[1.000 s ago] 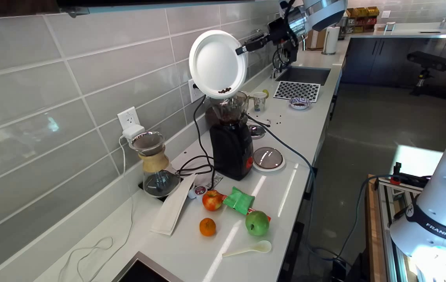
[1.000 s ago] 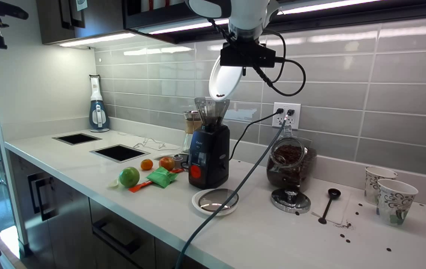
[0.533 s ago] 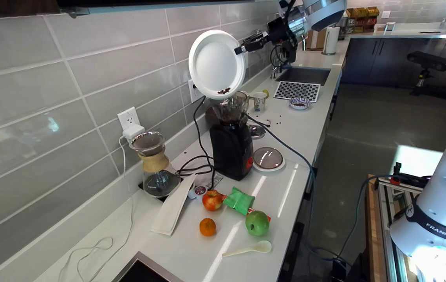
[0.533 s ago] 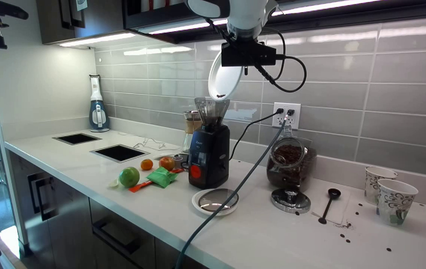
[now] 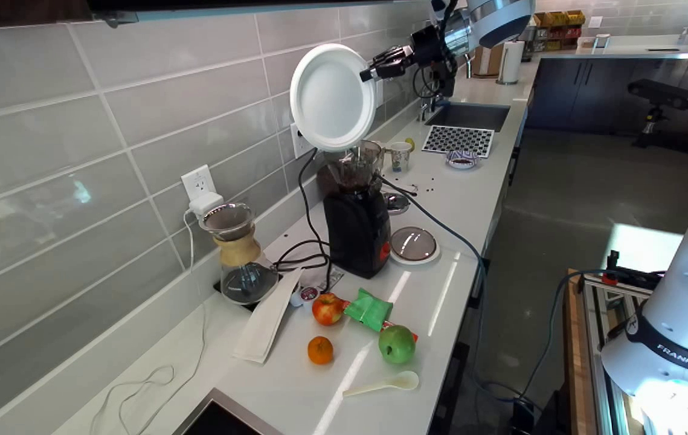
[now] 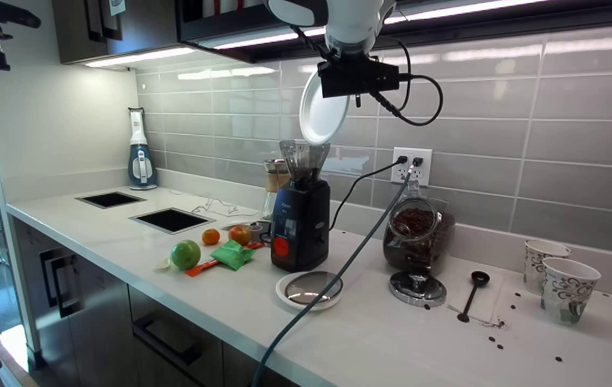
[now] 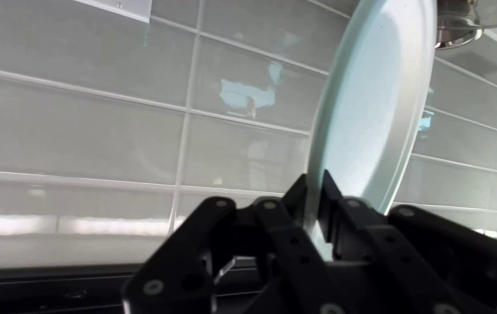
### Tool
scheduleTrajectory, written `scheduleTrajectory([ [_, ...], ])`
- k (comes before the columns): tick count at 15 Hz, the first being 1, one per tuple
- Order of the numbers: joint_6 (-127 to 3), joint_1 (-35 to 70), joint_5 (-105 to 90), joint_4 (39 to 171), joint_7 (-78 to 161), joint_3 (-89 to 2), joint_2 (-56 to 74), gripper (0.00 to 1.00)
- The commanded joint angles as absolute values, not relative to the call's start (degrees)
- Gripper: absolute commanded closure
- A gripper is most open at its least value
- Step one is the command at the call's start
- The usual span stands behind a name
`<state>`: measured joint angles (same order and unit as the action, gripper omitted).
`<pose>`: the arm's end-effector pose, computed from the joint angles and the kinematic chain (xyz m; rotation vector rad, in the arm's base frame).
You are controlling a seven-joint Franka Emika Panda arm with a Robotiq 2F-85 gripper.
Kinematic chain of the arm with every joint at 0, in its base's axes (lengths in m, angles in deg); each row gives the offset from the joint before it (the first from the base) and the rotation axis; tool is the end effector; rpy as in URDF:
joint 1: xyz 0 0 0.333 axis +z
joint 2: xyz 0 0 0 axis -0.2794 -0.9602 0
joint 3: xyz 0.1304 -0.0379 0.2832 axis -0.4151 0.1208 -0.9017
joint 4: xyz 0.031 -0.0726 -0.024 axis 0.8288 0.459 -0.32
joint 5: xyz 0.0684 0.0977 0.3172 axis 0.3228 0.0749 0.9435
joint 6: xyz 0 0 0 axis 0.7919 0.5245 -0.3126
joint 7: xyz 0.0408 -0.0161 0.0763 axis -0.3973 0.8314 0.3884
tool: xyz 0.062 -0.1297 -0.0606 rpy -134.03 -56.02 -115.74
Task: Pour the coffee beans from the white plate into the coffeemaker.
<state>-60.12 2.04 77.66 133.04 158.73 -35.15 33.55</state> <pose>0.4944 -0.1939 0.5338 -2.3363 -0.7302 -1.7159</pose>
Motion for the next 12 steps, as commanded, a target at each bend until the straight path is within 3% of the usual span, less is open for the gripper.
scheduleTrajectory([
  [1,-60.47,2.64,80.91,134.04,162.14,-34.67,34.39,0.98],
  [12,-68.71,2.07,76.21,130.96,134.13,-35.36,33.64,0.98],
])
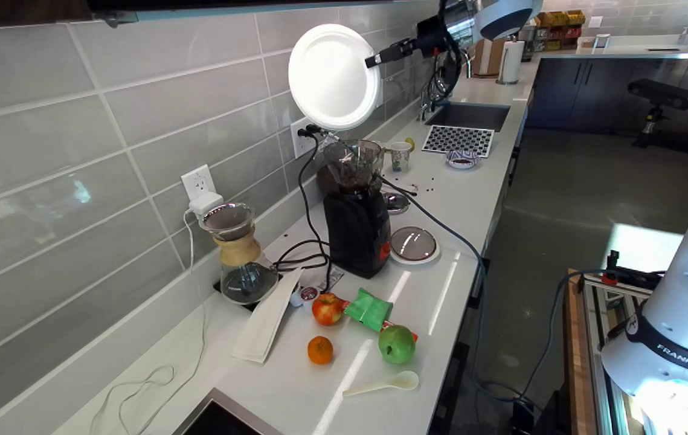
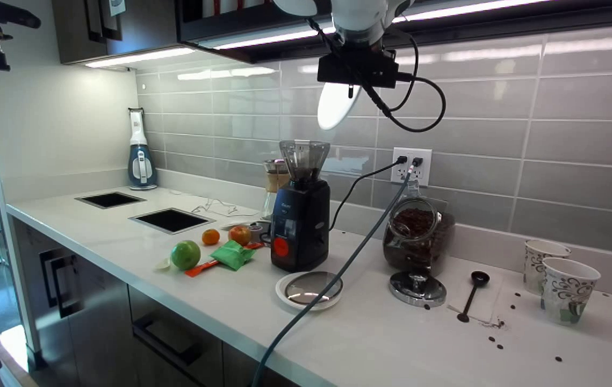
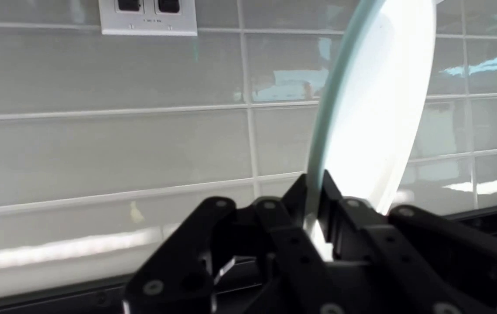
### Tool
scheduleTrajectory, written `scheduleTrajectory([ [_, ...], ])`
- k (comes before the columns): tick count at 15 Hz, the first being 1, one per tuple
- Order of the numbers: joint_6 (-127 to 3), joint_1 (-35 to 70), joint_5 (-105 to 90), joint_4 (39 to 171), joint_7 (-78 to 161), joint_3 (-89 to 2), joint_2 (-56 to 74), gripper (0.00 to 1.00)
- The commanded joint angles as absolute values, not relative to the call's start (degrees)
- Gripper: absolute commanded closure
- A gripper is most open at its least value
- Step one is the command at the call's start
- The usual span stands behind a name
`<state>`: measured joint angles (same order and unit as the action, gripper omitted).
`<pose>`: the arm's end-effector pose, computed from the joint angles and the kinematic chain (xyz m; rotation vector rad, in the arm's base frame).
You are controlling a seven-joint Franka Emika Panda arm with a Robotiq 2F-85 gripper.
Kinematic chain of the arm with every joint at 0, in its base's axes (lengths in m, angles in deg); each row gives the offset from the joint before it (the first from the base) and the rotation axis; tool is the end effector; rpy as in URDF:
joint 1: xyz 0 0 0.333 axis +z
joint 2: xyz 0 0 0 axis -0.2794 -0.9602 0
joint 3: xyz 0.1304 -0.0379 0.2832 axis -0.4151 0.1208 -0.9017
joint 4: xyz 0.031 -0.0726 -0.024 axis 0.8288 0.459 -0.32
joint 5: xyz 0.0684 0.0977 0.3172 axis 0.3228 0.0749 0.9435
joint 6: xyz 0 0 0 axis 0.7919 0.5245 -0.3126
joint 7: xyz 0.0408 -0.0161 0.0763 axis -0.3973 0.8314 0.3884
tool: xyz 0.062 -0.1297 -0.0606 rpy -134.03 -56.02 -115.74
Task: Pour the coffee beans from the white plate into the coffeemaker.
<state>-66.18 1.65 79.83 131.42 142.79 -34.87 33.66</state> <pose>0.4914 -0.2203 0.5501 -2.3646 -0.2677 -1.6962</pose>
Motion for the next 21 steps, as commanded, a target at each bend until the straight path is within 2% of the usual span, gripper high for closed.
scheduleTrajectory([
  [1,-69.19,2.01,73.96,131.43,130.64,-35.45,33.94,0.98],
  [8,-62.41,1.56,54.11,129.15,102.51,-34.16,32.3,0.98],
  [15,-40.11,0.1,48.92,122.03,86.13,-29.41,28.65,0.98],
  [21,-30.94,-3.96,42.5,117.14,82.51,-25.78,24.27,0.98],
])
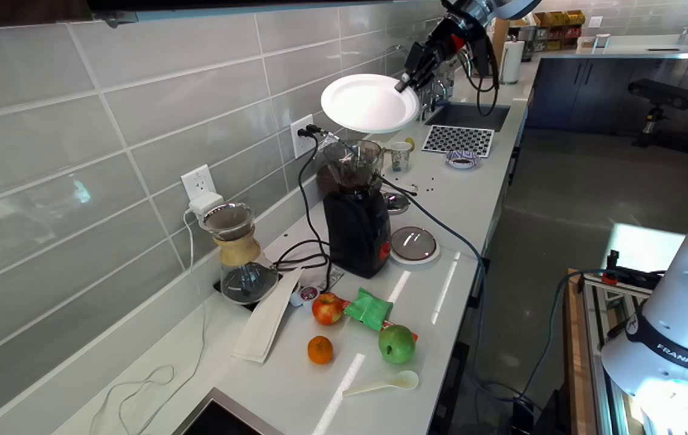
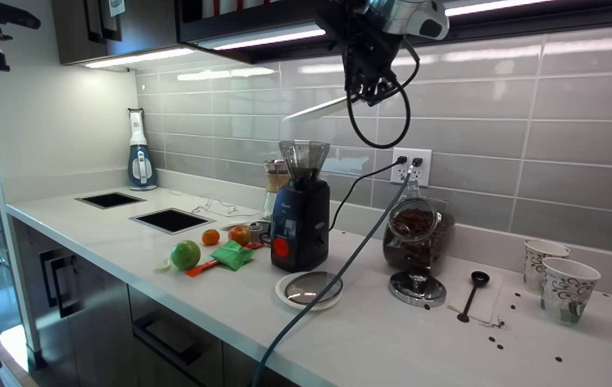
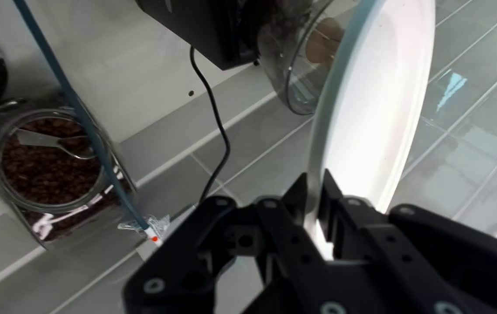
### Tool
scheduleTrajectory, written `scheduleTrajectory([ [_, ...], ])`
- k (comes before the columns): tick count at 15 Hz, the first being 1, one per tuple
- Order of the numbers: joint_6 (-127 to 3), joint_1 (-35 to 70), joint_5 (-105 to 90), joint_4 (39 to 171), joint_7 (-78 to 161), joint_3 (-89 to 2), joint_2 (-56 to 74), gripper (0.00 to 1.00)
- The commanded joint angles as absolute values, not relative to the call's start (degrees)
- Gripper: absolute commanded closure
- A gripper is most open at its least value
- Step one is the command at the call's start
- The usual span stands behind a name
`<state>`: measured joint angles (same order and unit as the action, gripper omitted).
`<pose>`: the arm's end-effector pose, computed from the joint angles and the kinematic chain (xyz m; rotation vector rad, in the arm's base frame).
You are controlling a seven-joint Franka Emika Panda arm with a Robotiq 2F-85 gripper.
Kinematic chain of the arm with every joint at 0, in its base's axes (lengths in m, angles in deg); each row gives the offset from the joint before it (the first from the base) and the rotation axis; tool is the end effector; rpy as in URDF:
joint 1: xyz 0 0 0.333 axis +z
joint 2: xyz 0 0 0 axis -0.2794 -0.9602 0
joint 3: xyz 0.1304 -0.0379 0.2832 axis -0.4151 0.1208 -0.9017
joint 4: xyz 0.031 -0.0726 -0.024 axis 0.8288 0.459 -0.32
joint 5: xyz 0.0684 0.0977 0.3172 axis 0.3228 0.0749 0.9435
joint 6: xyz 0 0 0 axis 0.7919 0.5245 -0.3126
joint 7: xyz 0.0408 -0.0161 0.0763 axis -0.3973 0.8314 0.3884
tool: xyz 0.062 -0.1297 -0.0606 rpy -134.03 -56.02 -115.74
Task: Pour the coffee beans from the white plate into the coffeemaker.
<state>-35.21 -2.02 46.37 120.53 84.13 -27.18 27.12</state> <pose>0.4612 -0.2521 0.5247 -2.3724 0.3390 -0.6983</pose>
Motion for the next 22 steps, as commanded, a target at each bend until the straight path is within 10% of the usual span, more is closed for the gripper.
scheduleTrajectory([
  [1,-29.31,-4.72,41.32,116.37,83.14,-25.23,23.57,0.98],
  [22,-19.15,-24.43,29.35,100.96,119.25,-24.24,2.24,0.98],
])
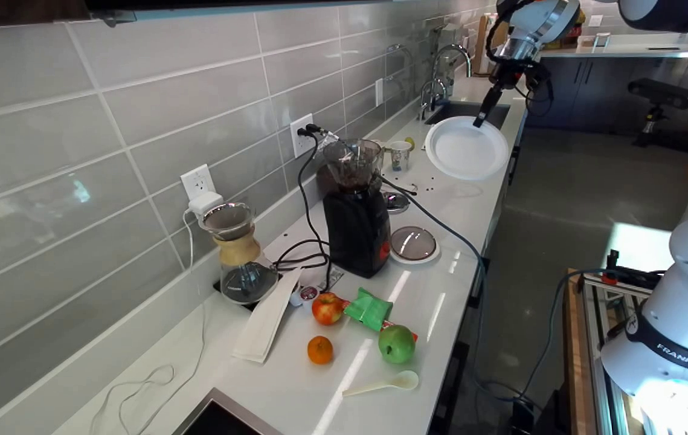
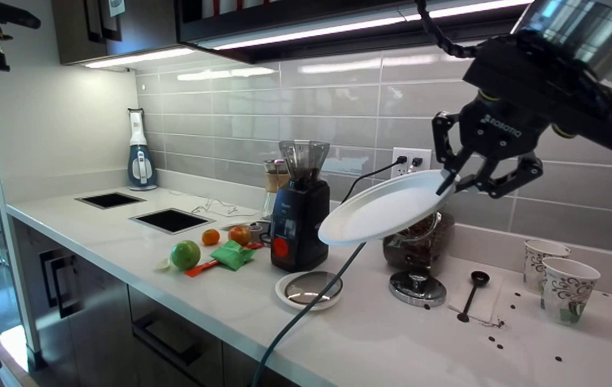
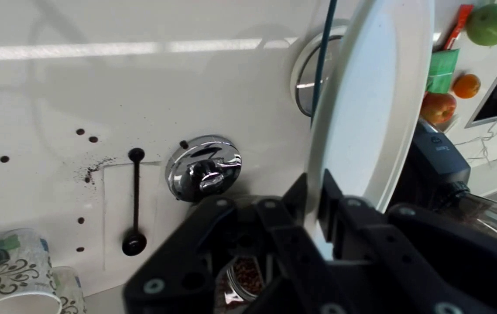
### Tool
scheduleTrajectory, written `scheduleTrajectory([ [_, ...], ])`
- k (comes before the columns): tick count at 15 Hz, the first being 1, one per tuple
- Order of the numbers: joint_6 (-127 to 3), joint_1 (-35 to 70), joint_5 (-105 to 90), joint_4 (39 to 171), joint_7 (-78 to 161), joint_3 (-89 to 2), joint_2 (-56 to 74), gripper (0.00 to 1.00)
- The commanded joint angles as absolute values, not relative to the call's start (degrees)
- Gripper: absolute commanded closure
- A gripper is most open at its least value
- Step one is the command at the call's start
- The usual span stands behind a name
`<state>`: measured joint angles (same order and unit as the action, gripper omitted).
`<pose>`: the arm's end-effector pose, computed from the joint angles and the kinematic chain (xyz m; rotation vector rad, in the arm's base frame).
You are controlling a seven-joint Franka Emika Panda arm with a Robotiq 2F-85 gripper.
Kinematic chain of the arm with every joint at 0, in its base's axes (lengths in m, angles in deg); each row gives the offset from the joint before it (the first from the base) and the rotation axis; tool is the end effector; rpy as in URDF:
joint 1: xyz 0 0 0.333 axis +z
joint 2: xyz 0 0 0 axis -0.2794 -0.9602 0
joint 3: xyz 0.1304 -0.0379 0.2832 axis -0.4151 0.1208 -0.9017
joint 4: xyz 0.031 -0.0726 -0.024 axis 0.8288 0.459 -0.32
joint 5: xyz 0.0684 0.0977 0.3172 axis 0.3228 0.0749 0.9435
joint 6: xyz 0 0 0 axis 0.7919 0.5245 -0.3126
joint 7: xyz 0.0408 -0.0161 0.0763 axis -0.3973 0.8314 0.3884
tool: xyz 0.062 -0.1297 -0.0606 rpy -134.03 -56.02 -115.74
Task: Pour the coffee beans from the white plate into the coffeemaker.
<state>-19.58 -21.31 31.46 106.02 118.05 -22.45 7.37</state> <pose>0.3505 -0.4378 0.4146 -2.6493 -0.0570 -0.4497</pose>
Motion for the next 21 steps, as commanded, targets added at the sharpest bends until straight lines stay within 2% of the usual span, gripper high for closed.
scheduleTrajectory([
  [1,-20.02,-25.12,28.42,100.05,118.18,-24.66,0.93,0.98],
  [5,-24.02,-28.23,25.72,95.63,115.93,-27.69,-4.95,0.98],
  [12,-23.1,-33.78,22.82,85.91,113.33,-34.46,-14.26,0.98],
  [20,-27.77,-34.91,20.29,81.13,106.27,-38.72,-19.94,0.98],
  [21,-28.82,-33.16,21.5,81.43,106.21,-36.64,-20.28,0.98],
])
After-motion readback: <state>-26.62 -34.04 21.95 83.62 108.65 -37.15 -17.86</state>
